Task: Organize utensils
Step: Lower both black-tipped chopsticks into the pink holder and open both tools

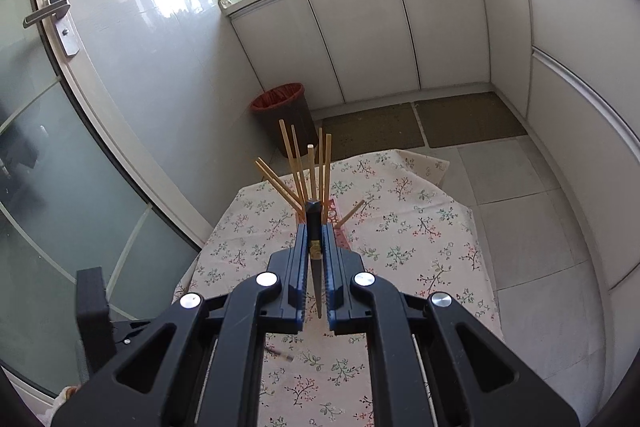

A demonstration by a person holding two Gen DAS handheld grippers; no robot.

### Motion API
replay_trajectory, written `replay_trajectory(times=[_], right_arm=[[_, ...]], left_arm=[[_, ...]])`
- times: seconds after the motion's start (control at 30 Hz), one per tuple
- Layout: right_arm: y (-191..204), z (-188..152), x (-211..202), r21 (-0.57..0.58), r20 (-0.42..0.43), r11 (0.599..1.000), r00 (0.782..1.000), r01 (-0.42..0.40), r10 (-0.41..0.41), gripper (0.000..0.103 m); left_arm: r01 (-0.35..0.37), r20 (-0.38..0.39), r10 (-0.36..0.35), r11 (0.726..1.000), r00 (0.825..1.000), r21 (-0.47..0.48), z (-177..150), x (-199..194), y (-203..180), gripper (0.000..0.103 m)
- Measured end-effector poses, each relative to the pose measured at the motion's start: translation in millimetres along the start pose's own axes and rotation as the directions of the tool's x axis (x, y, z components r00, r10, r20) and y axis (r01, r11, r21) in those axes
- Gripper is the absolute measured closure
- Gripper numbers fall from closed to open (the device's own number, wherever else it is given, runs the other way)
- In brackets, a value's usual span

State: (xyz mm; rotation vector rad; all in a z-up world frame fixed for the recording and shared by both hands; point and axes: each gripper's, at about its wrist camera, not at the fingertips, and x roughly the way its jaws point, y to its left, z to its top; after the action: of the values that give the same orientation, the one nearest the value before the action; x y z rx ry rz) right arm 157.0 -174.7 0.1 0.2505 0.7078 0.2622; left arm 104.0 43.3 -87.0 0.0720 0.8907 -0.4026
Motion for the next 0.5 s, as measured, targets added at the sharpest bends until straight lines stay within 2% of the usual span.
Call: replay_trajectory(times=[0.17,0.37,0.5], right_arm=[[6.0,24.7,-3.0,0.008,0.035,1.0,0.999,-0.017,0.016,0.096],[9.0,56.5,5.5,0.008,0.079,1.0,0.997,-0.01,0.009,0.096],[6.8,69.8,16.1,0.012,0.089,1.0,0.996,-0.015,0.014,0.096]], left_arm=[[-0.02,0.162,0.021,1.0,0.987,-0.004,54.2,-28.9,-10.9,0.1],[-0.032,0.207,0.034,0.999,0.978,-0.011,114.7,-29.3,-6.3,0.1],[-0.034,0.214,0.037,0.999,0.976,-0.015,136.6,-16.9,-2.5,0.1]])
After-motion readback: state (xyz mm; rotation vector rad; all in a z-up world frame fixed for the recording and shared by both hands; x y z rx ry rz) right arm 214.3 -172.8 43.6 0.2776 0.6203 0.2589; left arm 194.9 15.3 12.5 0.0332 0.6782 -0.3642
